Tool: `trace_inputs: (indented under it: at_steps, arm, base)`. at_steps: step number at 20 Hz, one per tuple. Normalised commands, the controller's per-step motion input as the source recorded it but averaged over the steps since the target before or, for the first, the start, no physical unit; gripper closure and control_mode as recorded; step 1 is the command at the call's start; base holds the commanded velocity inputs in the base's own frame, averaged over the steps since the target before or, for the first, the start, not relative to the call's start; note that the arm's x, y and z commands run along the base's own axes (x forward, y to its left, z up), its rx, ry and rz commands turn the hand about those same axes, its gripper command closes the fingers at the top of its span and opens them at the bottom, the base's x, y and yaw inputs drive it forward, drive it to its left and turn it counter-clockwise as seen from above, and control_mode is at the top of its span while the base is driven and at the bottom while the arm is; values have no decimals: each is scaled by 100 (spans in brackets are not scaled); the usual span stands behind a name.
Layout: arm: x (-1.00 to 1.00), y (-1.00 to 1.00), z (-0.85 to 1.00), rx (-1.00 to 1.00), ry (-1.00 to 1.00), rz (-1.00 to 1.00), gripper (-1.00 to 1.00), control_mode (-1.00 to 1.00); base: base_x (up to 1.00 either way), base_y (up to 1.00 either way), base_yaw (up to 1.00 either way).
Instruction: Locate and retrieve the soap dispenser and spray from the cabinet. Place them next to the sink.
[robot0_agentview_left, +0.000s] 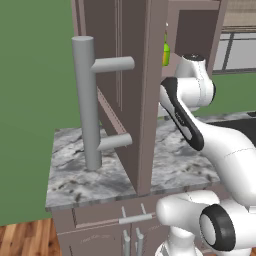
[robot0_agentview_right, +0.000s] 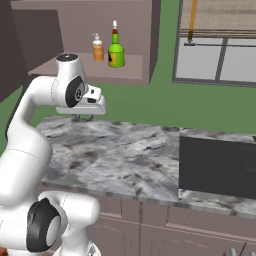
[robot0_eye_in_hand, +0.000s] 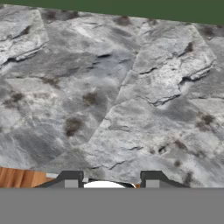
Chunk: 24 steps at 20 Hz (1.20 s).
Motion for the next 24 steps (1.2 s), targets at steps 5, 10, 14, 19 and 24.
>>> trace_inputs:
  at_steps: [5, 10, 14, 19, 24]
  arm:
    - [0, 0, 0, 0, 0, 0, -100, -100]
    - [-1, -7, 0, 5, -1, 0, -100, -100]
    - [-21, -3, 25, 11, -13, 0, -100, -100]
    - [-34, 0, 45, 2, -21, 0, -100, -100]
    - [-22, 3, 39, 0, -20, 0, -100, -100]
  base:
    - [0, 0, 0]
    - [0, 0, 0]
    - [0, 0, 0]
    - [0, 0, 0]
    - [0, 0, 0]
